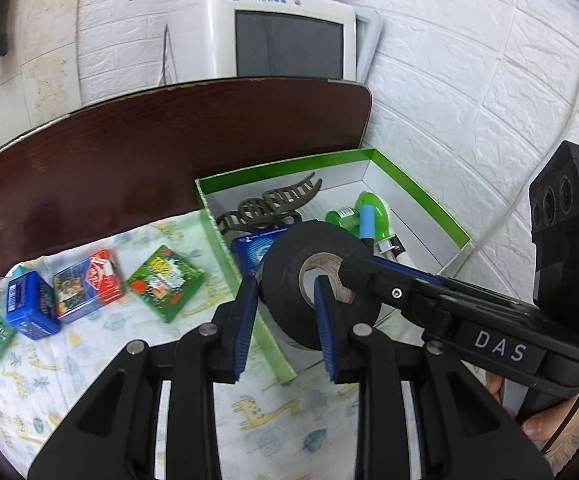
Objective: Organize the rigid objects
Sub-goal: 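Carry the tape roll with the right gripper into the green box, then open the right gripper to release the tape roll and withdraw, then move the right tool to the blue square container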
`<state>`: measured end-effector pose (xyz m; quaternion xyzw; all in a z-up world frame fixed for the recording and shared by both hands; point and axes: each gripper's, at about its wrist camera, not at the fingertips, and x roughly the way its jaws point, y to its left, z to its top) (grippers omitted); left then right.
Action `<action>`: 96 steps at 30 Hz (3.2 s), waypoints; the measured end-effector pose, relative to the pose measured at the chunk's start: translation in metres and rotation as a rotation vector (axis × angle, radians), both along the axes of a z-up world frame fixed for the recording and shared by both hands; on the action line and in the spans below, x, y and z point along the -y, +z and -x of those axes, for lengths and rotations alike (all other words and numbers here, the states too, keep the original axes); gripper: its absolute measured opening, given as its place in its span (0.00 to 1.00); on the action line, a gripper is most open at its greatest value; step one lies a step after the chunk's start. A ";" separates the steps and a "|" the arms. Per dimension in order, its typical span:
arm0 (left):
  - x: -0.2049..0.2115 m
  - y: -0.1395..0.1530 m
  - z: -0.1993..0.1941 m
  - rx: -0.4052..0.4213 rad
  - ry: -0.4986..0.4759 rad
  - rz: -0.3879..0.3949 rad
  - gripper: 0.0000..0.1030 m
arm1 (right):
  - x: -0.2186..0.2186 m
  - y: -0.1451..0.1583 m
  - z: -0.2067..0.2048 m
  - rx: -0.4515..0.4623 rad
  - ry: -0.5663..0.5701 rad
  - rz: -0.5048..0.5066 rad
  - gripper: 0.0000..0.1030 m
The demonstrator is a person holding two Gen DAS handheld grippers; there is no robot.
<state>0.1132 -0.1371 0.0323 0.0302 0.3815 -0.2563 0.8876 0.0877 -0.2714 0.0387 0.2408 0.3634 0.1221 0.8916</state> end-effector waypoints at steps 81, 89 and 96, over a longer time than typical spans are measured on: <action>-0.258 -0.047 -0.058 -0.103 0.423 0.145 0.41 | -0.203 -0.033 -0.091 -0.161 0.287 0.131 0.30; -0.258 -0.056 -0.078 -0.126 0.374 0.141 0.41 | -0.225 -0.051 -0.134 -0.236 0.280 0.030 0.31; -0.256 -0.064 -0.087 -0.146 0.338 0.173 0.42 | -0.226 -0.063 -0.150 -0.273 0.268 -0.048 0.39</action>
